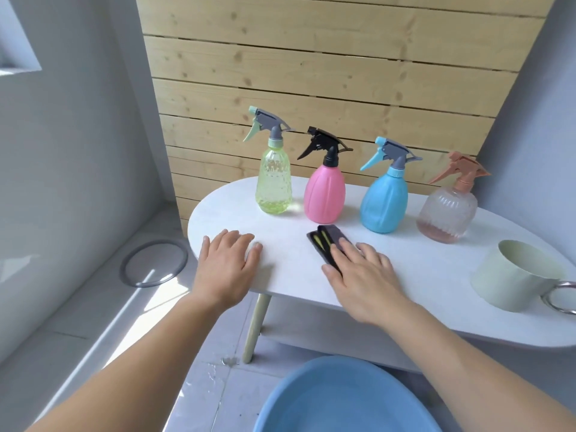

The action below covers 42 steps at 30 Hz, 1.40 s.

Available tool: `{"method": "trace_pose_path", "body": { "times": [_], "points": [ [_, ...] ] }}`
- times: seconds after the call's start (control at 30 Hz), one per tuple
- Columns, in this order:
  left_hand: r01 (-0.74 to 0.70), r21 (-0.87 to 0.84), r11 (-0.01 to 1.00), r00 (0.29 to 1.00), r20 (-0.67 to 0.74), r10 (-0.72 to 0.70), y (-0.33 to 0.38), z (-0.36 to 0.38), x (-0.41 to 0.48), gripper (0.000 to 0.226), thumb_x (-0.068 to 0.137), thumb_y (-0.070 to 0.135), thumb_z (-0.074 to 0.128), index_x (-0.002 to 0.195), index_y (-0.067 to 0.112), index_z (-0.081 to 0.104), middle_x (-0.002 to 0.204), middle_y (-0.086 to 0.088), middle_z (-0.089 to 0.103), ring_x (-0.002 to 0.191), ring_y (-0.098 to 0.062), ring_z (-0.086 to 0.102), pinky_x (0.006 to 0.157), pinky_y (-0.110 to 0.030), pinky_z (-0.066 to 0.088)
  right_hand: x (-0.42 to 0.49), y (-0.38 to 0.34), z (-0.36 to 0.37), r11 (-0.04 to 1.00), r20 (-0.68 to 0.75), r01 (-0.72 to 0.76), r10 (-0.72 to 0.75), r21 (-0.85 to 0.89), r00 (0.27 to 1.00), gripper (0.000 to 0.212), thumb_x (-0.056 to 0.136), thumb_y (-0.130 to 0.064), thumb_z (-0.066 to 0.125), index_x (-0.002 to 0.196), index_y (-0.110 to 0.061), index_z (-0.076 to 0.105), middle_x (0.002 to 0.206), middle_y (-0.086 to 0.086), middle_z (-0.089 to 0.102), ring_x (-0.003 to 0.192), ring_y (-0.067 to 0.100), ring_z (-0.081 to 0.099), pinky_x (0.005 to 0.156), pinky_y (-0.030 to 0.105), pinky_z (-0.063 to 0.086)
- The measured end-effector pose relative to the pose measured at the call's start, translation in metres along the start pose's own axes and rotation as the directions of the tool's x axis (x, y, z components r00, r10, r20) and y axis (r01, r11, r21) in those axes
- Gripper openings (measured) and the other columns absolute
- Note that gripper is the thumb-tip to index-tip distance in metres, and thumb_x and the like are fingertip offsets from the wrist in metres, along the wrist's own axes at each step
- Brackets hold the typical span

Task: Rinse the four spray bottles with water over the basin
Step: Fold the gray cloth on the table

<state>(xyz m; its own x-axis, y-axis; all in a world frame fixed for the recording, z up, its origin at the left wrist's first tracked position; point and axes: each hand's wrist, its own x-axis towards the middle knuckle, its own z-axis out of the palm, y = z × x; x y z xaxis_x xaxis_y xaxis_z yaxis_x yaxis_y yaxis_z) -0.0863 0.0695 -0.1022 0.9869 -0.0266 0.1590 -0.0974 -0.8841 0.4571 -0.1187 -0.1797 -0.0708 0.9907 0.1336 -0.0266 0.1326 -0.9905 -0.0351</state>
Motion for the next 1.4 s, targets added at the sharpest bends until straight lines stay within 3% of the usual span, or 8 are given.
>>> {"method": "trace_pose_path", "body": {
  "times": [0.13, 0.27, 0.33, 0.53, 0.7, 0.83, 1.07, 1.4],
  "points": [
    [-0.017, -0.017, 1.0, 0.999, 0.039, 0.018, 0.011, 0.004, -0.001, 0.068, 0.094, 0.061, 0.011, 0.128, 0.033, 0.062, 0.136, 0.006, 0.053, 0.143, -0.021, 0.037, 0.128, -0.049, 0.01, -0.02, 0.04, -0.002, 0.978, -0.009, -0.207, 0.207, -0.035, 0.978, 0.063, 0.103, -0.052, 0.013, 0.157, -0.02, 0.021, 0.167, 0.002, 0.015, 0.152, 0.027, 0.008, 0.124, 0.042, 0.008],
    [0.03, -0.082, 0.996, 0.999, 0.044, -0.026, 0.015, 0.001, -0.002, 0.069, 0.092, 0.059, 0.013, 0.132, 0.033, 0.062, 0.146, 0.006, 0.051, 0.147, -0.019, 0.033, 0.128, -0.045, 0.008, -0.021, 0.039, 0.0, 0.971, 0.021, -0.214, 0.212, 0.107, 0.977, 0.067, 0.103, -0.052, 0.018, 0.159, -0.015, 0.011, 0.169, 0.006, 0.001, 0.155, 0.026, -0.003, 0.125, 0.041, 0.003],
    [0.04, -0.16, 0.986, 0.999, 0.019, -0.037, 0.02, -0.004, -0.004, 0.07, 0.094, 0.056, 0.016, 0.144, 0.026, 0.055, 0.154, 0.004, 0.049, 0.15, -0.019, 0.032, 0.128, -0.042, 0.009, -0.013, 0.025, 0.004, 0.979, 0.026, -0.157, 0.155, 0.133, 0.988, 0.066, 0.103, -0.053, 0.018, 0.16, -0.022, 0.003, 0.169, 0.001, -0.005, 0.155, 0.031, -0.007, 0.125, 0.043, 0.002],
    [0.1, -0.446, 0.89, 0.991, -0.04, -0.131, 0.02, -0.012, -0.009, 0.058, 0.106, 0.044, 0.031, 0.158, 0.018, 0.037, 0.161, -0.004, 0.043, 0.149, -0.026, 0.035, 0.123, -0.043, 0.025, 0.026, -0.064, 0.006, 0.958, 0.013, 0.229, -0.235, 0.173, 0.972, 0.054, 0.105, -0.036, 0.027, 0.158, -0.027, 0.02, 0.169, -0.002, 0.006, 0.154, 0.035, -0.005, 0.125, 0.043, 0.001],
    [0.145, -0.461, 0.875, 0.985, -0.016, -0.172, 0.026, -0.014, -0.006, 0.059, 0.106, 0.044, 0.03, 0.158, 0.017, 0.035, 0.144, 0.003, 0.054, 0.146, -0.026, 0.039, 0.122, -0.042, 0.021, 0.021, -0.079, 0.007, 0.915, -0.003, 0.368, -0.372, 0.163, 0.928, 0.058, 0.101, -0.024, 0.031, 0.158, -0.03, 0.02, 0.168, -0.008, 0.007, 0.155, 0.028, -0.002, 0.126, 0.038, 0.003],
    [0.062, -0.277, 0.959, 0.997, 0.067, -0.045, 0.044, -0.007, 0.0, 0.05, 0.107, 0.039, 0.028, 0.15, 0.023, 0.048, 0.154, -0.003, 0.05, 0.149, -0.024, 0.035, 0.128, -0.054, 0.001, -0.006, -0.025, 0.015, 0.959, -0.069, 0.265, -0.259, 0.103, 0.964, 0.066, 0.092, -0.03, 0.017, 0.158, -0.026, 0.016, 0.168, -0.007, 0.01, 0.154, 0.028, 0.008, 0.124, 0.042, 0.013],
    [-0.113, -0.084, 0.99, 0.969, 0.211, 0.129, 0.1, 0.013, -0.003, 0.034, 0.108, 0.039, 0.033, 0.121, 0.035, 0.064, 0.134, 0.004, 0.058, 0.131, -0.026, 0.048, 0.111, -0.051, 0.029, -0.065, 0.076, 0.004, 0.987, -0.045, -0.161, 0.161, -0.01, 0.986, 0.057, 0.1, -0.028, 0.034, 0.155, -0.02, 0.022, 0.166, 0.001, 0.017, 0.153, 0.029, 0.01, 0.123, 0.04, 0.015],
    [-0.073, 0.008, 0.997, 0.961, 0.27, 0.068, 0.113, 0.021, -0.001, 0.039, 0.106, 0.048, 0.029, 0.119, 0.038, 0.064, 0.14, 0.006, 0.054, 0.13, -0.022, 0.05, 0.108, -0.052, 0.027, -0.049, 0.096, -0.002, 0.882, -0.018, -0.472, 0.472, 0.003, 0.882, 0.064, 0.093, -0.023, 0.041, 0.152, -0.005, 0.025, 0.164, 0.016, 0.016, 0.145, 0.033, 0.018, 0.116, 0.04, 0.019]
  ]
}}
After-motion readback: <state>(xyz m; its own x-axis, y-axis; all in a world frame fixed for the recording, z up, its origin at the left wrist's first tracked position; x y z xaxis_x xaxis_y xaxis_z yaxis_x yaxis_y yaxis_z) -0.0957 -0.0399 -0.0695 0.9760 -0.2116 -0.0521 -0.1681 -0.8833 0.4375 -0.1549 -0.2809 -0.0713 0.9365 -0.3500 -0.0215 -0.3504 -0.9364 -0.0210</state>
